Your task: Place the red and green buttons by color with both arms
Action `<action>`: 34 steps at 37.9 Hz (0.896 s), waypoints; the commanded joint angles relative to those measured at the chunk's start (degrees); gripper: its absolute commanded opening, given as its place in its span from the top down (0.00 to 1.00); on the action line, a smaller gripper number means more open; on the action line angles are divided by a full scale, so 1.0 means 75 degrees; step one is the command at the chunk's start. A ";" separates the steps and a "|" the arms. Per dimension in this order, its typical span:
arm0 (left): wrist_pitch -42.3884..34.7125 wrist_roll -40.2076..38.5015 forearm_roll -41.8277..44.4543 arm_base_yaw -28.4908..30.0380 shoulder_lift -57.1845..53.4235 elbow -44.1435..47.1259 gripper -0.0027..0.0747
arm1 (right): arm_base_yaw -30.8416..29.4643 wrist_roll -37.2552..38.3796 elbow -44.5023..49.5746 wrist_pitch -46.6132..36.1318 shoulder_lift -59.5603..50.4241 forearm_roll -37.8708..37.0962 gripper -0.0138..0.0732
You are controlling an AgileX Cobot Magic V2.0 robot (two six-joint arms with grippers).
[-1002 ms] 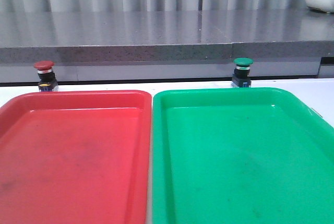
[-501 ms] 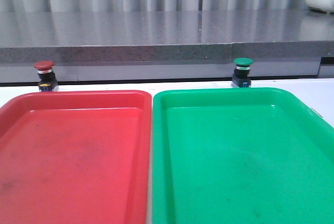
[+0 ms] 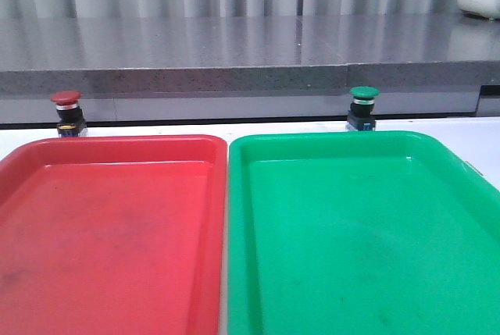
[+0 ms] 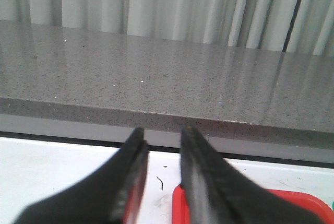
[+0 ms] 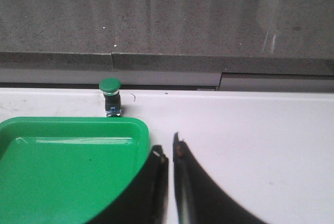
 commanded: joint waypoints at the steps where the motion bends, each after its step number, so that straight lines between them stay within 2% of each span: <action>1: -0.0619 -0.0029 -0.0039 0.0003 0.0110 -0.0279 0.33 | -0.0042 -0.0065 -0.0279 -0.0601 0.0074 -0.0020 0.50; 5: -0.0620 -0.0029 -0.0039 0.0003 0.0110 -0.0279 0.08 | -0.0042 -0.0065 -0.0279 -0.0601 0.0074 -0.0020 0.24; 7: -0.0620 -0.0029 -0.0039 0.0003 0.0110 -0.0279 0.06 | -0.0042 -0.0065 -0.0279 -0.0601 0.0074 -0.0020 0.14; 9: -0.0620 -0.0029 -0.0039 0.0003 0.0110 -0.0279 0.08 | -0.0042 -0.0065 -0.0279 -0.0601 0.0074 -0.0020 0.07; 21: -0.0723 -0.0029 -0.0039 0.0003 0.0319 -0.0327 0.16 | -0.0042 -0.0065 -0.0279 -0.0601 0.0074 -0.0027 0.10; 28: -0.0703 -0.0029 -0.0039 -0.0031 0.1884 -0.0850 0.17 | -0.0042 -0.0065 -0.0279 -0.0601 0.0074 -0.0027 0.10; 34: -0.0456 -0.0019 -0.0027 -0.0526 0.3603 -0.1836 0.17 | -0.0042 -0.0065 -0.0279 -0.0601 0.0074 -0.0027 0.10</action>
